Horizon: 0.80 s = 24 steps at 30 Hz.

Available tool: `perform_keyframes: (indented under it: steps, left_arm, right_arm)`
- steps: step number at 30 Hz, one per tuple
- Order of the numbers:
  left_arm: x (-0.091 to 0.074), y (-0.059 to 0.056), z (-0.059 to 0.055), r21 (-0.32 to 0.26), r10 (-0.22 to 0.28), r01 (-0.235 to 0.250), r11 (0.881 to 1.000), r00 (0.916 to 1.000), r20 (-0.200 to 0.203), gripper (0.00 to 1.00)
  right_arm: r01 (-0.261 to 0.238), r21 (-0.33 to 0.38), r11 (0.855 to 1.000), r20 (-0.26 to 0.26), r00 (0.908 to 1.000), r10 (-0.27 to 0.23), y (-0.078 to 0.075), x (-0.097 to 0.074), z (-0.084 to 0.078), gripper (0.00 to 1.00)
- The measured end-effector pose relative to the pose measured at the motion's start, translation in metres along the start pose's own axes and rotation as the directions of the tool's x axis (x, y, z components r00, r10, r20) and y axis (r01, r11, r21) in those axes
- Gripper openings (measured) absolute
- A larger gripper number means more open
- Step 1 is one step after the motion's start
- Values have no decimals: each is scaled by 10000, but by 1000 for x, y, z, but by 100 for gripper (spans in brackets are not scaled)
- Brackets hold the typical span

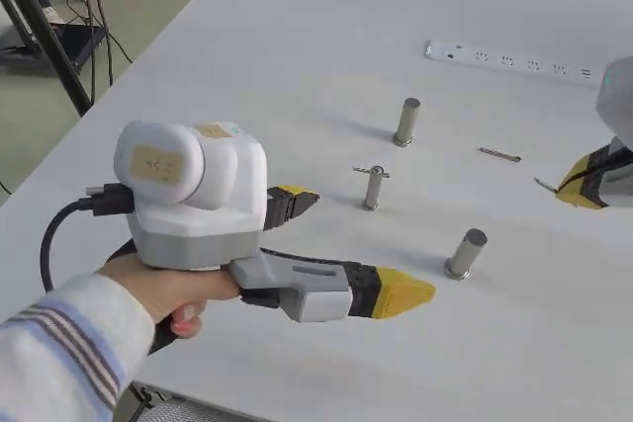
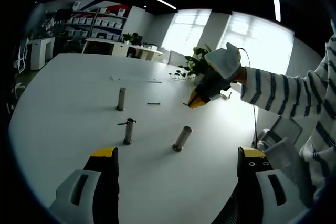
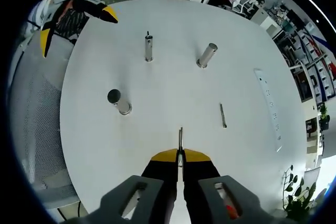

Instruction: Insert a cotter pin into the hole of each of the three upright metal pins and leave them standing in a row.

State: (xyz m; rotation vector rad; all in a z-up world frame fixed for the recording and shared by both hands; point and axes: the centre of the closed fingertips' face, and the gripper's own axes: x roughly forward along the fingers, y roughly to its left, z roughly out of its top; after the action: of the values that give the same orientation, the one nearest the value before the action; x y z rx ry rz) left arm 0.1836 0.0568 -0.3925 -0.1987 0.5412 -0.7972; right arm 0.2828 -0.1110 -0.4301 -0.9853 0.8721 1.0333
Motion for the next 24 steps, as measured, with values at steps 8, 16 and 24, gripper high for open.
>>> perform_keyframes:
  steps: [8,16,24]
  left_arm:
    - [9,-11,3,71,-285,286,9996,9995,-113,90]
    - [31,-23,10,248,-779,789,9966,9963,-375,87]
    - [52,-30,23,710,-1032,1085,9916,9919,-744,79]
  right_arm:
    - [594,67,9982,648,9961,-597,29,-18,1,0]
    - [1641,777,9834,1640,9708,-1749,43,-29,19,0]
    - [2184,1388,9659,2776,9277,-2497,61,-45,41,0]
